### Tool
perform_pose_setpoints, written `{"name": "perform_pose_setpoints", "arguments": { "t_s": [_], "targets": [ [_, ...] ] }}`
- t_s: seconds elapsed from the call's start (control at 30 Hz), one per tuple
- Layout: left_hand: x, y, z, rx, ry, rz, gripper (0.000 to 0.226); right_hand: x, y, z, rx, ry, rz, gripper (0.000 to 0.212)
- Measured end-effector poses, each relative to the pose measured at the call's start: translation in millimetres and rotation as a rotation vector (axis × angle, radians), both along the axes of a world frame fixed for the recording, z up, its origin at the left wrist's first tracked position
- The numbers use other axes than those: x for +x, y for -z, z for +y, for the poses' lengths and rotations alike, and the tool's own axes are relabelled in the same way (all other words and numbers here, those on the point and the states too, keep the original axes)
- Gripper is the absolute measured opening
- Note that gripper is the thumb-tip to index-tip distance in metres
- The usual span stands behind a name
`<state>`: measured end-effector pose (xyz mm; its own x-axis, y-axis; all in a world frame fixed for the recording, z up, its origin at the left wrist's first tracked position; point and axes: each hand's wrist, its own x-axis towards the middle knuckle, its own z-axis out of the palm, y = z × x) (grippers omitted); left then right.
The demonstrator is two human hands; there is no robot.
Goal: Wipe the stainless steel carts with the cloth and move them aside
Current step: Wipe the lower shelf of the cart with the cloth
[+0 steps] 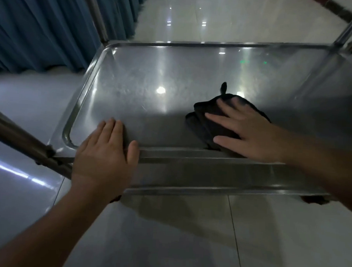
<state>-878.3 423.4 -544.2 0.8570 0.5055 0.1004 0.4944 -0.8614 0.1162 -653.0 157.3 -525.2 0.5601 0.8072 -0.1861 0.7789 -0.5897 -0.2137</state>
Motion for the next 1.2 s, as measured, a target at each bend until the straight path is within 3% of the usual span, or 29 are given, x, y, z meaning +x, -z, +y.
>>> {"name": "perform_pose_setpoints", "arguments": {
  "t_s": [0.17, 0.33, 0.57, 0.67, 0.77, 0.83, 0.97, 1.1, 1.2],
  "targets": [
    [2.0, -2.7, -4.3, 0.014, -0.038, -0.006, 0.077, -3.7, 0.0, 4.7, -0.048, 0.043, 0.012, 0.075],
    [2.8, -3.3, -1.6, -0.010, -0.032, 0.036, 0.069, -21.3, 6.7, -8.8, 0.010, -0.186, -0.052, 0.094],
    [2.7, -3.3, 1.6, -0.002, 0.015, -0.079, 0.036, -63.3, 17.8, -17.2, 0.506, -0.368, -0.225, 0.059],
    [1.6, 3.1, 6.3, 0.014, 0.027, -0.107, 0.050, -82.8, 28.4, -16.6, 0.586, -0.509, -0.304, 0.046],
    [-3.0, 5.8, 7.6, 0.001, 0.054, -0.120, 0.067, -111.7, 57.9, -11.2, 0.541, -0.648, -0.375, 0.041],
    [-7.1, 5.0, 10.3, -0.014, 0.061, -0.103, 0.076, -128.2, 84.0, -4.5, 0.389, -0.634, -0.305, 0.043],
    [-22.3, 4.1, 7.6, -0.034, 0.129, -0.106, 0.076, -124.5, 128.9, 22.8, 0.039, -0.321, 0.126, 0.044],
    [-55.4, 18.8, -6.5, 0.040, 0.295, -0.241, 0.071, -107.9, 160.6, 43.1, 0.119, -0.156, 0.416, 0.021],
    [-77.9, 44.5, -13.7, 0.099, 0.425, -0.376, 0.063, -97.7, 172.5, 55.6, 0.196, -0.043, 0.497, 0.014]
  ]
}}
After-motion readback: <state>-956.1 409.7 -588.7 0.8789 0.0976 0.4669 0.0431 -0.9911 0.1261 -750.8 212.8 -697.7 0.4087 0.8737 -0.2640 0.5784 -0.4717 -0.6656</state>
